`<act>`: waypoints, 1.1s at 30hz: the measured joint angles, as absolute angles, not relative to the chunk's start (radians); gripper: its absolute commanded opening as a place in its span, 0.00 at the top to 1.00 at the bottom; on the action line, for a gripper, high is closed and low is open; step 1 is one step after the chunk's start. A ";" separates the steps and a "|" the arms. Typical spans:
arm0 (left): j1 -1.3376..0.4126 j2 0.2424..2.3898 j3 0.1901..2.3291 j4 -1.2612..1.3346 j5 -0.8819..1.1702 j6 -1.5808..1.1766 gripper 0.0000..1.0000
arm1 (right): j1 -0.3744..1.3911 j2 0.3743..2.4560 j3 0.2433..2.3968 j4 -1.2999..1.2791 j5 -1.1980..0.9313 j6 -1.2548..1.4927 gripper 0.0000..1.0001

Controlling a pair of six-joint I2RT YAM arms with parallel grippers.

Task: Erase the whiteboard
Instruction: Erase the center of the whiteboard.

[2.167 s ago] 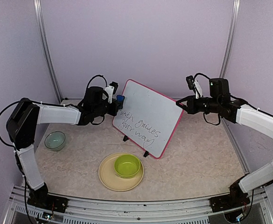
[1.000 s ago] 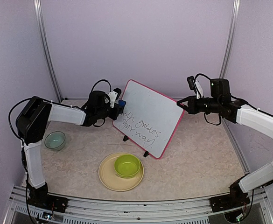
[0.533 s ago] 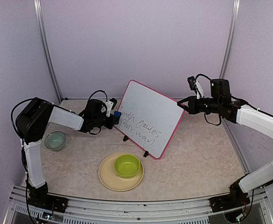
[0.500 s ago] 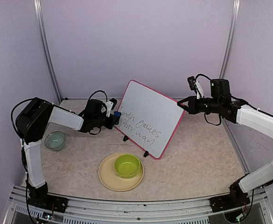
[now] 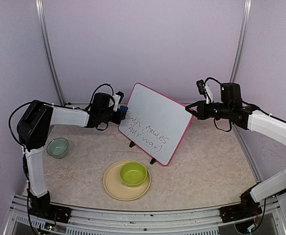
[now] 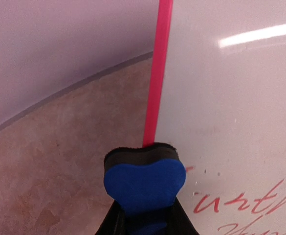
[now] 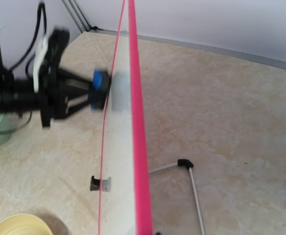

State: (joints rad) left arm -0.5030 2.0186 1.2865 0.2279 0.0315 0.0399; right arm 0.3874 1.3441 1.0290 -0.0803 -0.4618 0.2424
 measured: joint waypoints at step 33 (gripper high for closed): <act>-0.564 2.032 1.235 0.134 -0.246 0.054 1.00 | 0.383 1.341 1.016 -0.061 -0.471 0.252 1.00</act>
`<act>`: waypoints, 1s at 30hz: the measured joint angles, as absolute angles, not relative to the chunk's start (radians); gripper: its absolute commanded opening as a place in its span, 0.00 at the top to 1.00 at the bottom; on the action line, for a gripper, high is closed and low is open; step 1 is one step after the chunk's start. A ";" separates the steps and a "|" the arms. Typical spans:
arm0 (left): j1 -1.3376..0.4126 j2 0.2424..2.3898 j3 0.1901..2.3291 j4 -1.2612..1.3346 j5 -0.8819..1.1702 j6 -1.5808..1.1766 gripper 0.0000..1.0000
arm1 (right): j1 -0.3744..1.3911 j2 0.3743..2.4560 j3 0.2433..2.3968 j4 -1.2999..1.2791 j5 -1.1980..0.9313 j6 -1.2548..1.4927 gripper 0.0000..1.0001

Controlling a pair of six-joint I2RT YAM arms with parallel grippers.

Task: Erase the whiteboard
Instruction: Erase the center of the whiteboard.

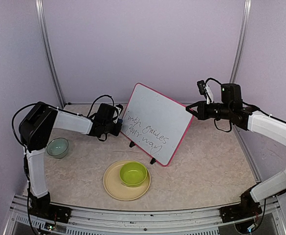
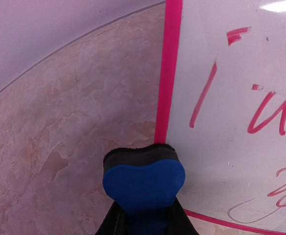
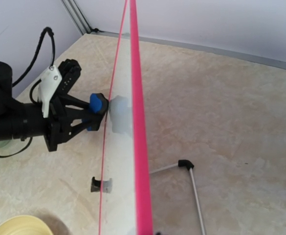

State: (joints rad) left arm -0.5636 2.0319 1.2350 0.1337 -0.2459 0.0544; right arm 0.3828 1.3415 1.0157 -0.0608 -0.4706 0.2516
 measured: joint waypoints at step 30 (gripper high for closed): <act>-0.589 2.024 1.223 0.131 -0.241 0.035 1.00 | 0.382 1.340 1.014 -0.058 -0.470 0.256 1.00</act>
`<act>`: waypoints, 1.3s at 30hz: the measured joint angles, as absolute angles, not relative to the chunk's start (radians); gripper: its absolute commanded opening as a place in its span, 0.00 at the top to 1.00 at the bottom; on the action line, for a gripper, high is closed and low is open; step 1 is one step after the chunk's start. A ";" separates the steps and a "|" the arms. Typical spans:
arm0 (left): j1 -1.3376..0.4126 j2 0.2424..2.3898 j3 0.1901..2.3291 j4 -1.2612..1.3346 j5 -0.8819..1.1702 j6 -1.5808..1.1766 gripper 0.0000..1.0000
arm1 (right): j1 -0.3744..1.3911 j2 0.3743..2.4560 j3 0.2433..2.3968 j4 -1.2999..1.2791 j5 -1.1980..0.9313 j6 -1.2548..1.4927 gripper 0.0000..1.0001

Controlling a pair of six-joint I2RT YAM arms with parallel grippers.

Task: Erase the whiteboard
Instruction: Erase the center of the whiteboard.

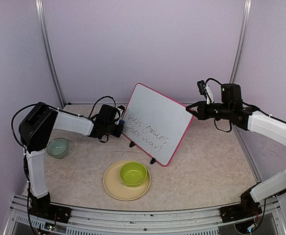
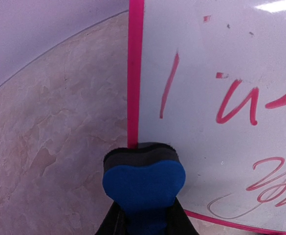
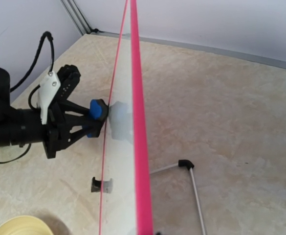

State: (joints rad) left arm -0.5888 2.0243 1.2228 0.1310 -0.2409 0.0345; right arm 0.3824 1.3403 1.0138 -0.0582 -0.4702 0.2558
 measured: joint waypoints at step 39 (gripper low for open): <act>-0.572 2.025 1.318 0.045 -0.211 0.031 1.00 | 0.382 1.340 1.014 -0.055 -0.477 0.255 1.00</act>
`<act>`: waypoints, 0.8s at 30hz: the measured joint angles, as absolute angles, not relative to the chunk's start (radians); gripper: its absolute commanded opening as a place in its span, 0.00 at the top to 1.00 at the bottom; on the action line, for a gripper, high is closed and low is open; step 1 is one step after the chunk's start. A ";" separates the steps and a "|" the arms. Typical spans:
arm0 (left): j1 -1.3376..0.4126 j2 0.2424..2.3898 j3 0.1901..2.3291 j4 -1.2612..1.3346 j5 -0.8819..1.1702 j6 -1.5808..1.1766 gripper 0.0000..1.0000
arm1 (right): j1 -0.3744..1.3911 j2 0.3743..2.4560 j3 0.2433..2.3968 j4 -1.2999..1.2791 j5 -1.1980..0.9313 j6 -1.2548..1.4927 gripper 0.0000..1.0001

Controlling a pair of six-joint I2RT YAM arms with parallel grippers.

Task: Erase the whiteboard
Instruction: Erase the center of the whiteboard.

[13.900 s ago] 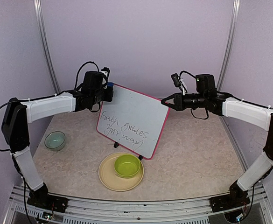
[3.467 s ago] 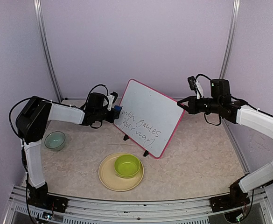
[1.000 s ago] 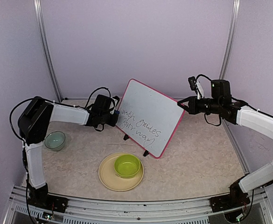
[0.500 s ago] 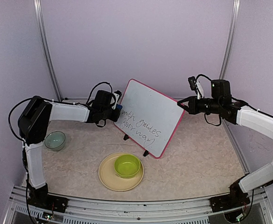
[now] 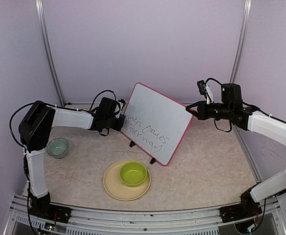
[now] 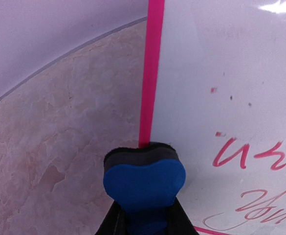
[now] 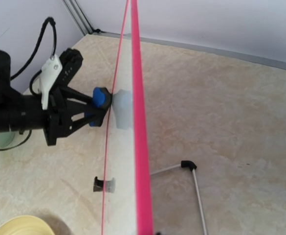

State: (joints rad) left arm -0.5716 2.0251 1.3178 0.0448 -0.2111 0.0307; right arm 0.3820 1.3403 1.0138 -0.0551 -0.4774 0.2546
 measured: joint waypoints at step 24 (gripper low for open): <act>-0.614 2.030 1.273 0.081 -0.241 -0.002 1.00 | 0.379 1.340 1.009 -0.054 -0.474 0.265 1.00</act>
